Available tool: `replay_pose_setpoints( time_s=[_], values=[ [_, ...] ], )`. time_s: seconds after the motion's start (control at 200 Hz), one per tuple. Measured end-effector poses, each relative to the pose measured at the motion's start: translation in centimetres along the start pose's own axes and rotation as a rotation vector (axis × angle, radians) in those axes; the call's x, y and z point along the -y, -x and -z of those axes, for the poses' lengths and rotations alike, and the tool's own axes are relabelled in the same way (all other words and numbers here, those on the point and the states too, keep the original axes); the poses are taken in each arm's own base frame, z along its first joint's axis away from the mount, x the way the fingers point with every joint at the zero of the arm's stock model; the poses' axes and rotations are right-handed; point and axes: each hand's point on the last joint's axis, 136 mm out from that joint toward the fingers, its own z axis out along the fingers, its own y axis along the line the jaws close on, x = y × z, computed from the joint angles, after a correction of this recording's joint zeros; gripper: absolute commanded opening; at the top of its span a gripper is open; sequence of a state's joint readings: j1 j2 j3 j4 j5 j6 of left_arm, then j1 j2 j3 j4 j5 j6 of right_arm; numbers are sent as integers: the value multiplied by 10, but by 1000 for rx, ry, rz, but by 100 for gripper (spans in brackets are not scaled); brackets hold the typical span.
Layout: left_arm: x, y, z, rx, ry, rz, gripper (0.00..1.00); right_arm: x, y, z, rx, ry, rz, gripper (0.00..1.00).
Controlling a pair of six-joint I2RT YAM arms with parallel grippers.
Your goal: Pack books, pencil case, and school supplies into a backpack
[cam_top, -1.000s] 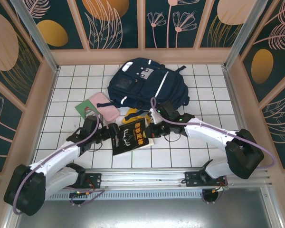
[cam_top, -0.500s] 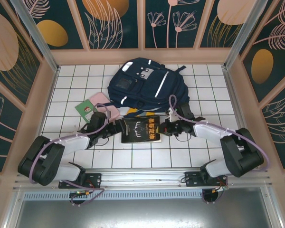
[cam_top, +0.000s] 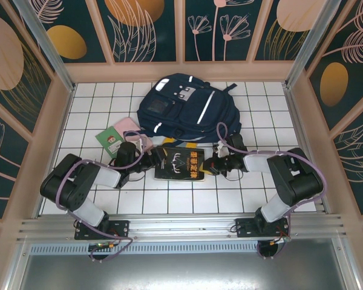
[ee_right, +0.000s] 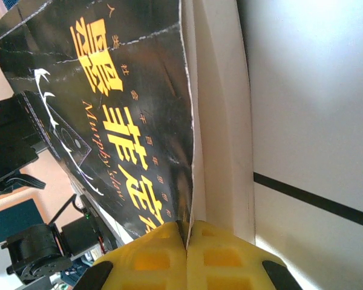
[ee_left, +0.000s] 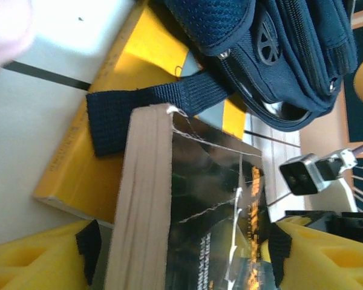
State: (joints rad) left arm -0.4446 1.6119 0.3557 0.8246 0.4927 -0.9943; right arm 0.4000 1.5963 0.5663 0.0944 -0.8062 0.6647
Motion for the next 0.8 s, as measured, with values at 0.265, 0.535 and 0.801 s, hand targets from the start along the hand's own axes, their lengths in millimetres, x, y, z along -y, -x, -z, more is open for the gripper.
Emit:
replay_pose_setpoints(
  time_s=[0.265,0.535,0.801],
  values=[
    [12,-23,10,-82,-20,6,43,0,1,-1,3,4,5,0],
    [25,-22,19,-83,-45,-45,0,1,2,-1,13,2,1,2],
    [34,-20,21,-99,-42,-80,0,-2,14,22,155,-95,29,79]
  ],
)
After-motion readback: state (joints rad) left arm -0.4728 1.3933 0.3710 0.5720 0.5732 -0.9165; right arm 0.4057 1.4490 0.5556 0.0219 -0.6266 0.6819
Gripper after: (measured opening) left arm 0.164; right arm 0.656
